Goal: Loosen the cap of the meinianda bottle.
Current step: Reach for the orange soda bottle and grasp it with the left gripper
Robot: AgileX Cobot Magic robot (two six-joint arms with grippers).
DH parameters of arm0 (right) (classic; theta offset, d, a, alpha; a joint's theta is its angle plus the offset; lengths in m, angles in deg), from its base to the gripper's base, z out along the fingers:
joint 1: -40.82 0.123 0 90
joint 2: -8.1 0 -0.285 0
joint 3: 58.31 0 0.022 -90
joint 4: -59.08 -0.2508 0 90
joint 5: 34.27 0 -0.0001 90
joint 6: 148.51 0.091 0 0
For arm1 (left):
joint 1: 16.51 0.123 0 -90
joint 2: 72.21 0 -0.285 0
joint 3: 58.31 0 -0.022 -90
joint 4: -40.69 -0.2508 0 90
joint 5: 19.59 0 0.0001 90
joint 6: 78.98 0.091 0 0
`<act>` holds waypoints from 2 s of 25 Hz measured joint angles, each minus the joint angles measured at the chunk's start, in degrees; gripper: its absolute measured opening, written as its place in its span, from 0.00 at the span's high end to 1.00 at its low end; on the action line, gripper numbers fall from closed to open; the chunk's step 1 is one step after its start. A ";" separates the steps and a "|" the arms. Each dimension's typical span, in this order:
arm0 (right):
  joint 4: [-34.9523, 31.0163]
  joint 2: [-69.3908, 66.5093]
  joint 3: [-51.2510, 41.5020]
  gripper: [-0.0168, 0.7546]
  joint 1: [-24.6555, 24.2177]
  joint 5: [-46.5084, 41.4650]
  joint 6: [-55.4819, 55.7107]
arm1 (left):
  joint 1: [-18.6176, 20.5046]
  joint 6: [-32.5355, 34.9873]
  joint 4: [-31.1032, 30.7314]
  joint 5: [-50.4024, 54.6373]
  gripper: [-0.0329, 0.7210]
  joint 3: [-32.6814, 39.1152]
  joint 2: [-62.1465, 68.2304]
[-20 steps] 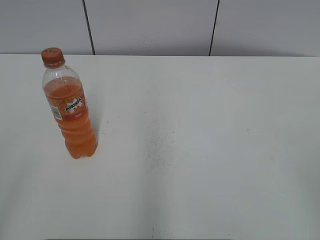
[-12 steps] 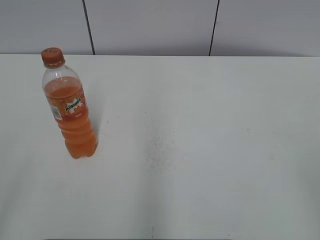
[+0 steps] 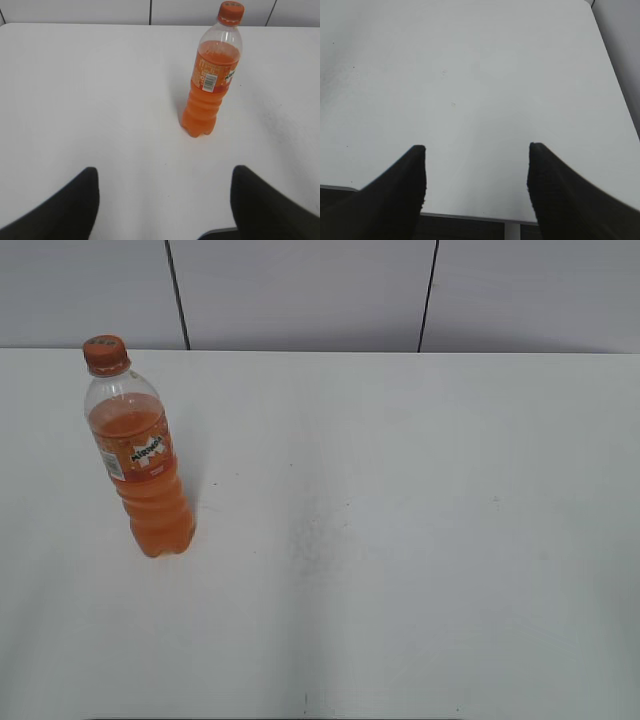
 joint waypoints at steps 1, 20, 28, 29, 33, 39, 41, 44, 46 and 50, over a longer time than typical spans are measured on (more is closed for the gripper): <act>0.00 0.00 0.00 0.36 0.00 0.00 0.00 | 0.00 0.00 0.00 0.00 0.29 0.00 0.00; 0.00 0.00 0.00 0.36 0.00 0.05 0.00 | 0.00 0.00 2.08 -22.65 0.29 -4.61 5.46; 0.00 0.00 0.00 0.36 0.00 0.11 0.00 | -1.25 1.53 1.90 -44.04 0.29 1.09 18.24; 0.00 0.00 0.00 0.36 0.00 0.11 0.00 | -1.82 1.53 1.44 -47.89 0.29 2.73 19.75; 0.00 0.00 0.00 0.36 0.00 0.11 0.00 | -5.37 1.53 0.49 -63.55 0.29 11.00 25.29; 0.00 0.00 0.00 0.36 0.00 0.11 0.00 | -10.84 -0.66 -7.22 -78.50 0.29 18.81 33.06; 0.00 0.00 0.00 0.36 0.00 0.11 0.00 | -11.67 -3.55 -11.42 -79.43 0.29 19.55 35.11; 0.00 0.00 0.00 0.36 0.00 0.15 0.00 | -11.96 -7.43 -18.80 -81.04 0.29 19.59 39.24; 0.00 0.00 0.00 0.36 0.00 0.15 0.00 | -12.00 -10.27 -23.73 -82.84 0.29 19.59 42.58; 0.00 0.00 0.00 0.36 0.00 0.15 0.00 | -11.43 -14.33 -31.83 -89.30 0.29 19.62 52.18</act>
